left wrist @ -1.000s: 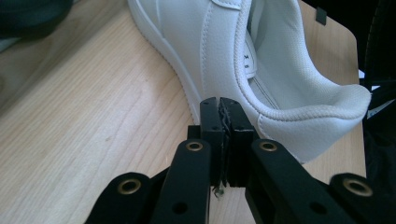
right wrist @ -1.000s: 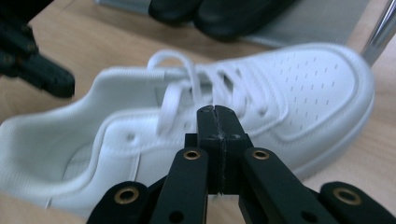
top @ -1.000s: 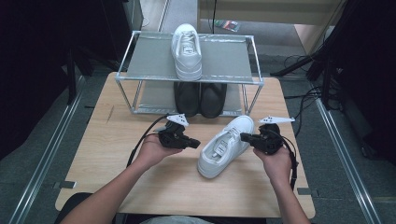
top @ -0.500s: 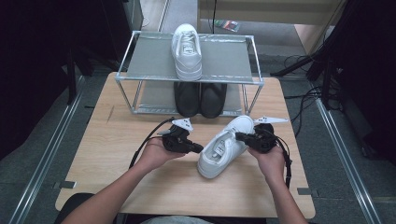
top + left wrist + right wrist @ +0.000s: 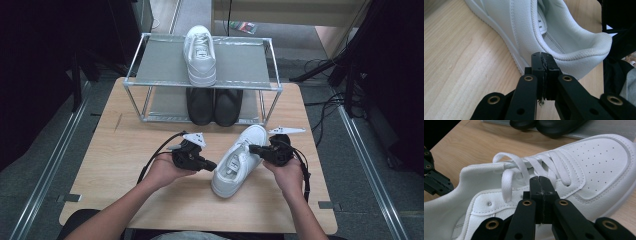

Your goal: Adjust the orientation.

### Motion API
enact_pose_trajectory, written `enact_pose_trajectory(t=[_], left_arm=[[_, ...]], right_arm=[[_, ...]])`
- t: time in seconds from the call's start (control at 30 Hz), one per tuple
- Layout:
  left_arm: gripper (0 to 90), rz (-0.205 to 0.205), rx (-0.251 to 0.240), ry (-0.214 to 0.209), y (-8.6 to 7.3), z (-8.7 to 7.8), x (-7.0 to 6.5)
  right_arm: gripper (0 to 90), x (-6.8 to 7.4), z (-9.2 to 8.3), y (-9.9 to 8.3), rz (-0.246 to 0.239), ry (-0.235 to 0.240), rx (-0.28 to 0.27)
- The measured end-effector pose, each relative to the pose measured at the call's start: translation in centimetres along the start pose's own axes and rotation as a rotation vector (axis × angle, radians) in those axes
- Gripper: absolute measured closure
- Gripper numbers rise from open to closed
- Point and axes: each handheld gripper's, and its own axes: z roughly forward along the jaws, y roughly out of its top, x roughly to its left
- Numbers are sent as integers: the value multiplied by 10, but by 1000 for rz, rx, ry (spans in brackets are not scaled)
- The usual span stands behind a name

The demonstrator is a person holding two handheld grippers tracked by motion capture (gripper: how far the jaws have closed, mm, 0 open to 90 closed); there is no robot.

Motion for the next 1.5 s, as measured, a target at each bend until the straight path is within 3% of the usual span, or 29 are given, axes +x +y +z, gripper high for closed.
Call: enact_pose_trajectory(t=[0.4,0.67,0.8,1.03,1.2,1.5], left_arm=[[900,24,16,-10,-9,-1,-17],[900,-7,3,-38,-13,1,-23],[900,2,9,-46,-13,3,-29],[900,14,10,-55,-14,8,-38],[900,-1,3,-58,-14,9,-39],[899,19,0,-82,-10,19,-46]], right_arm=[[900,9,6,2,-31,41,36],[900,9,11,4,-31,72,45],[900,11,15,6,-41,85,43],[900,17,21,7,-56,96,39],[900,17,21,8,-58,98,41],[900,17,18,9,-56,94,44]])
